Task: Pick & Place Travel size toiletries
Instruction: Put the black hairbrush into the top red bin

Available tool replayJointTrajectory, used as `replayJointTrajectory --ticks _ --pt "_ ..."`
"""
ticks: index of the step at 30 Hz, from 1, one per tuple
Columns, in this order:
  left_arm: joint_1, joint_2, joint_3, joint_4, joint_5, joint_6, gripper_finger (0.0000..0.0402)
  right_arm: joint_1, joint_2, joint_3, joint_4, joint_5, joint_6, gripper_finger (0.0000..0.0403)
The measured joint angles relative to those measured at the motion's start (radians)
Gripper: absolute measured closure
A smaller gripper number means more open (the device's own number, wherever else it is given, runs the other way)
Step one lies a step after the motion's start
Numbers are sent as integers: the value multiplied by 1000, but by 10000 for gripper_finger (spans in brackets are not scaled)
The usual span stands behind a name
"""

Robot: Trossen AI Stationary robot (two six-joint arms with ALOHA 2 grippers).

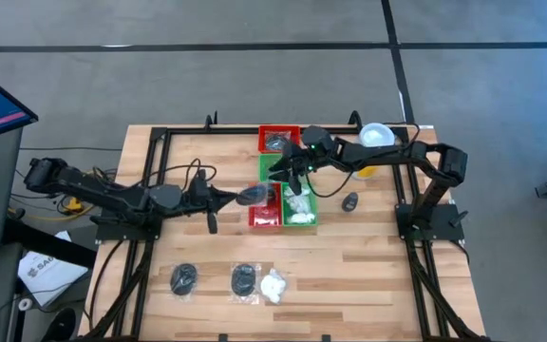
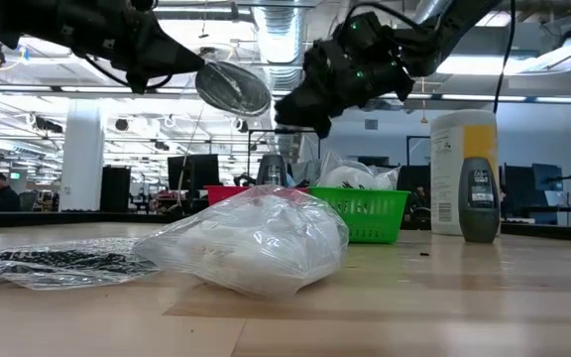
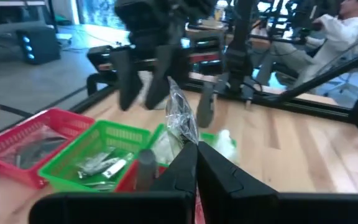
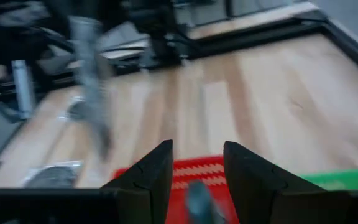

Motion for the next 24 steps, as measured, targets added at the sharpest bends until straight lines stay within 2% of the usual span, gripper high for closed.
replayJointTrajectory --ticks 7,18,24 --pt "42 0 0 0 -53 54 401 34 0 32 7 -118 6 269" --pt "64 -6 0 4 -53 81 401 16 0 35 -51 -126 -5 268" --pt "64 -6 0 0 -53 83 401 15 0 35 -60 -175 -2 270"
